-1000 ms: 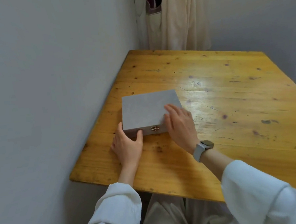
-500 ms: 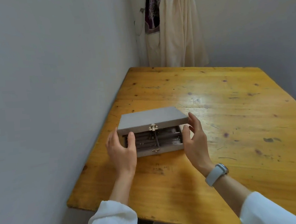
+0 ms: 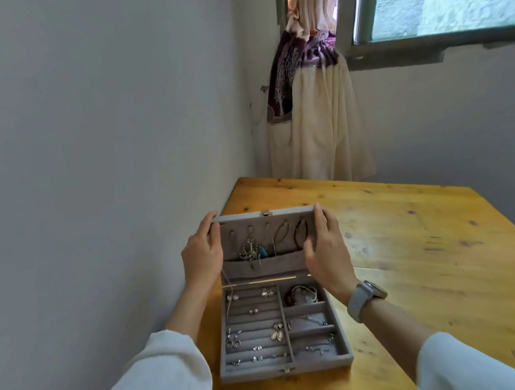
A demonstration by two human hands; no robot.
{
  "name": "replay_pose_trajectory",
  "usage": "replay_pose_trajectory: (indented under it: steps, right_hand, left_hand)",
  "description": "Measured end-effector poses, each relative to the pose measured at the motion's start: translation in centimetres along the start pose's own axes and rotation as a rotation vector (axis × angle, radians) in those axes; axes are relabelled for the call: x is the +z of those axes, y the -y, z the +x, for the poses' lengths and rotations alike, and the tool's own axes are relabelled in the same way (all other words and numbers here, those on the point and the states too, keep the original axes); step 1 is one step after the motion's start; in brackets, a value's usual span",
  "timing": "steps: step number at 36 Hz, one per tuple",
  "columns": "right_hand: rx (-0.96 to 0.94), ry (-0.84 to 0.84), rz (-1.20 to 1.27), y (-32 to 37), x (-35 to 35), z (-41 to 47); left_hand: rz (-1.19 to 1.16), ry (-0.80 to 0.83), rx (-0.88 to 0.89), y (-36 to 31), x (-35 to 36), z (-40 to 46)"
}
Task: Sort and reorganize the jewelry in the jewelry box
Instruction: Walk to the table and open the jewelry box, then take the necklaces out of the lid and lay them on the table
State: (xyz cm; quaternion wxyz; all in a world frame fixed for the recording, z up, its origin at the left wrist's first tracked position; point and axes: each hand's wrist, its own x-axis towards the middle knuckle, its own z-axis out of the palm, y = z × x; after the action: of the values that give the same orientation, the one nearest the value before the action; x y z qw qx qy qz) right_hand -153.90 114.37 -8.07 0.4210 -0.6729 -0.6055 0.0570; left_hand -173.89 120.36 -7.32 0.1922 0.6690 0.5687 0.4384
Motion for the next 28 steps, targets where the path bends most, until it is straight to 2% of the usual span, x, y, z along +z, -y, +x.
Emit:
replay_pose_trajectory:
  steps: [2,4,7,10,12,14,16,28]
  right_hand:
    - [0.007,0.022,-0.05,-0.2,0.3,0.6]
    - [-0.034,-0.033,-0.149,-0.2,0.5,0.8]
    - [-0.296,-0.236,-0.229,0.9,1.0,1.0]
    - [-0.482,-0.25,-0.199,3.1,2.3,1.0]
    - [-0.417,-0.133,-0.148,4.7,3.3,0.9]
    - [-0.24,0.039,-0.125,5.8,4.3,0.9]
    - [-0.153,0.105,-0.169,6.3,5.5,1.2]
    - [0.006,0.068,-0.245,7.7,8.9,1.2]
  left_hand:
    - [0.039,-0.022,0.006,0.4,0.3,0.8]
    - [0.074,-0.042,0.016,0.7,0.5,1.4]
    - [0.122,-0.045,0.037,1.2,0.6,2.1]
    - [0.157,-0.036,0.056,1.4,0.4,2.5]
    - [0.161,-0.022,0.072,1.5,0.1,2.6]
    - [0.163,0.005,0.069,1.4,-0.2,2.6]
    - [0.185,0.028,0.067,1.4,-0.5,2.5]
    - [0.241,0.057,0.102,1.6,-1.4,2.3]
